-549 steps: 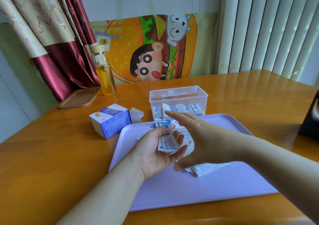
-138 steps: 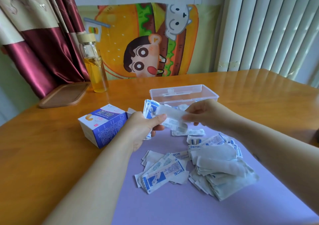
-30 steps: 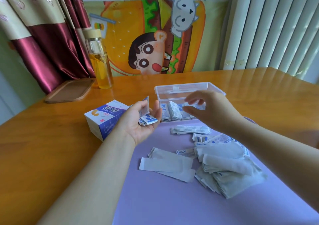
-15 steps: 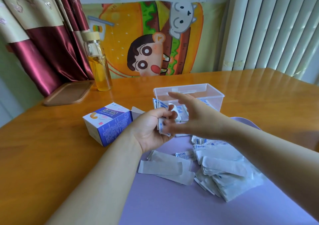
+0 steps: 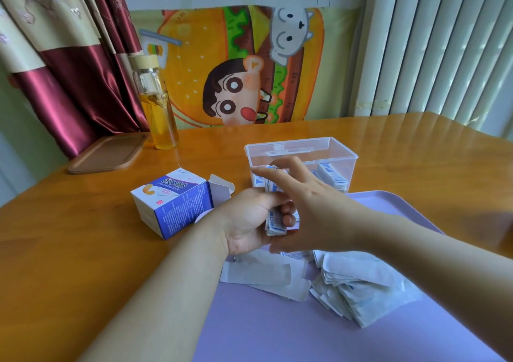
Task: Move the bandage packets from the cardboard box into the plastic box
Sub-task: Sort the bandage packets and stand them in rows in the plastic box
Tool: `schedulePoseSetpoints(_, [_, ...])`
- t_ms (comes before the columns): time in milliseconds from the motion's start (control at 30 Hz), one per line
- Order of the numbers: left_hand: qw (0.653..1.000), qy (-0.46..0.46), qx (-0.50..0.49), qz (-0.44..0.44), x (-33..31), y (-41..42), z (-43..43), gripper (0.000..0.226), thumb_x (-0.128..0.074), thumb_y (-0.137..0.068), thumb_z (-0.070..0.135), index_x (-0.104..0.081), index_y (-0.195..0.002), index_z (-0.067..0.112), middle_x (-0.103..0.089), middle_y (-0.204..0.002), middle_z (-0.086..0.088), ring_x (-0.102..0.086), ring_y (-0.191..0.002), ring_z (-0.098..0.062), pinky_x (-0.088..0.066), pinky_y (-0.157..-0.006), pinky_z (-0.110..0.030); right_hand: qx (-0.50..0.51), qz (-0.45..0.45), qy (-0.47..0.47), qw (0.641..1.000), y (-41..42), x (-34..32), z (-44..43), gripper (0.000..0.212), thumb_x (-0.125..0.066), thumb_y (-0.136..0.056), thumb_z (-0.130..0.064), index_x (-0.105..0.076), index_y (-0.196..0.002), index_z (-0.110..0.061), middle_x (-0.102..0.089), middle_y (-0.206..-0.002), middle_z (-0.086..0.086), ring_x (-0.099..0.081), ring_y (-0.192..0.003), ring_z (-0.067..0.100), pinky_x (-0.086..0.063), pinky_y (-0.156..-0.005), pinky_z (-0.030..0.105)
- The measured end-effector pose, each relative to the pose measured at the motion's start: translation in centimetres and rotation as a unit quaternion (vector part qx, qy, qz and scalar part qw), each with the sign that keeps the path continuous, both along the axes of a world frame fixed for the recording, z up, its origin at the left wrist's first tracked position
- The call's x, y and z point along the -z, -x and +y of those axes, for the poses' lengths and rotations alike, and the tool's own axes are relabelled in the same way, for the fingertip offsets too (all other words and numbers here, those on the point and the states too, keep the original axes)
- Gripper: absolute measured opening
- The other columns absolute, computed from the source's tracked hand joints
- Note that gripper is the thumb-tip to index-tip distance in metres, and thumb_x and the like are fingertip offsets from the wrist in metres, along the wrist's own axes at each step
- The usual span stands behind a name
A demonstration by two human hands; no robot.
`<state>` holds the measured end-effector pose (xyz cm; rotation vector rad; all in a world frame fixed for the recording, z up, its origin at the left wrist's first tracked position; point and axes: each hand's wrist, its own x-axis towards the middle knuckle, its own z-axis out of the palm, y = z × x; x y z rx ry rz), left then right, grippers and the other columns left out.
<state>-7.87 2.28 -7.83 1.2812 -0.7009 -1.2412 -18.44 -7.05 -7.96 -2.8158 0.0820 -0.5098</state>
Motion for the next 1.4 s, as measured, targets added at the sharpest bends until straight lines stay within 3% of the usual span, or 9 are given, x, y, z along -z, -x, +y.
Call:
schedulePoseSetpoints(167, [0.998,-0.036,0.022,-0.047,0.1,-0.3,0.5,0.014,-0.056,-0.092,0.029,-0.06,-0.083,0.019,-0.047,-0.064,0.004,-0.045,-0.056,-0.009,-0.056,-0.061,-0.031,0.011,0.001,-0.138,0.99,0.4,-2.2,-0.8,0.065,-0.073,-0.078,-0.031,-0.042,-0.135,-0.032,-0.051,-0.123,-0.013,-0.05,-0.099,0.001,-0.042,-0.079,0.008])
schedulePoseSetpoints(300, [0.992,-0.054,0.045,-0.105,0.1,-0.4,0.4,0.016,-0.054,-0.091,0.034,-0.062,-0.09,0.021,-0.045,-0.067,0.006,-0.045,-0.062,-0.009,-0.052,-0.062,-0.027,0.024,0.019,-0.14,0.99,0.3,-3.9,-2.0,0.018,-0.061,-0.09,-0.014,-0.065,-0.102,-0.027,-0.066,-0.072,-0.018,-0.061,-0.063,0.007,-0.047,-0.062,0.019])
schedulePoseSetpoints(567, [0.97,0.035,-0.023,-0.241,-4.1,-0.5,-2.5,0.019,-0.049,-0.095,0.027,-0.058,-0.103,0.012,-0.051,-0.074,0.002,-0.052,-0.059,-0.007,-0.053,-0.056,-0.02,0.057,-0.042,-0.137,0.988,-1.0,-8.1,-5.2,0.009,-0.067,-0.085,-0.009,-0.062,-0.086,-0.017,-0.071,-0.075,0.001,-0.059,-0.05,0.001,-0.05,-0.056,0.013])
schedulePoseSetpoints(733, [0.862,0.018,-0.071,-0.501,-7.6,-1.9,-6.2,0.022,-0.043,-0.099,0.031,-0.058,-0.102,0.015,-0.065,-0.091,-0.003,-0.066,-0.078,-0.016,-0.058,-0.07,-0.033,0.12,-0.119,-0.177,0.969,-1.3,-9.9,-9.0,0.015,-0.07,-0.082,-0.011,-0.061,-0.075,-0.02,-0.069,-0.073,-0.006,-0.057,-0.046,0.001,-0.052,-0.056,0.019])
schedulePoseSetpoints(867, [0.721,-0.055,-0.047,-0.689,-8.3,-2.5,-9.7,0.03,-0.036,-0.101,0.029,-0.052,-0.085,0.009,-0.045,-0.066,-0.002,-0.038,-0.053,-0.016,-0.026,-0.045,-0.028,0.165,-0.122,-0.206,0.957,-2.0,-10.0,-12.2,0.011,-0.069,-0.081,-0.006,-0.062,-0.079,-0.013,-0.071,-0.077,0.007,-0.061,-0.05,0.004,-0.056,-0.059,0.021])
schedulePoseSetpoints(967, [0.736,-0.093,0.001,-0.67,-7.7,-3.1,-12.1,0.035,-0.04,-0.099,0.032,-0.05,-0.073,0.01,-0.042,-0.064,-0.003,-0.035,-0.055,-0.017,-0.025,-0.05,-0.028,0.196,-0.054,-0.163,0.965,-3.0,-9.5,-14.0,0.008,-0.062,-0.085,-0.005,-0.062,-0.089,-0.012,-0.07,-0.074,0.002,-0.062,-0.051,0.003,-0.051,-0.052,0.014])
schedulePoseSetpoints(1100, [0.817,-0.143,0.039,-0.556,-6.5,-4.3,-14.6,0.027,-0.05,-0.095,0.031,-0.067,-0.1,0.01,-0.07,-0.087,-0.006,-0.056,-0.067,-0.015,-0.049,-0.07,-0.031,0.225,0.069,-0.087,0.968,-4.9,-8.2,-16.1,0.017,-0.057,-0.086,-0.005,-0.063,-0.101,-0.007,-0.073,-0.083,0.006,-0.061,-0.06,0.013,-0.048,-0.059,0.021])
schedulePoseSetpoints(1233, [0.862,-0.2,0.046,-0.464,-4.7,-5.7,-16.5,0.018,-0.058,-0.092,0.018,-0.066,-0.102,0.006,-0.071,-0.093,-0.014,-0.059,-0.074,-0.02,-0.051,-0.079,-0.032,0.19,0.178,-0.06,0.964,-6.9,-6.5,-17.5,0.014,-0.057,-0.088,-0.006,-0.061,-0.102,-0.007,-0.074,-0.092,0.011,-0.061,-0.063,0.016,-0.05,-0.065,0.023])
schedulePoseSetpoints(1400, [0.866,-0.229,0.083,-0.436,-3.2,-6.2,-17.9,0.008,-0.058,-0.091,0.009,-0.063,-0.086,0.005,-0.06,-0.069,-0.004,-0.058,-0.058,-0.011,-0.042,-0.045,-0.015,0.168,0.3,-0.032,0.938,-8.7,-4.5,-18.2,0.03,-0.05,-0.091,-0.002,-0.056,-0.12,0.006,-0.068,-0.098,0.026,-0.051,-0.049,0.014,-0.042,-0.049,0.017])
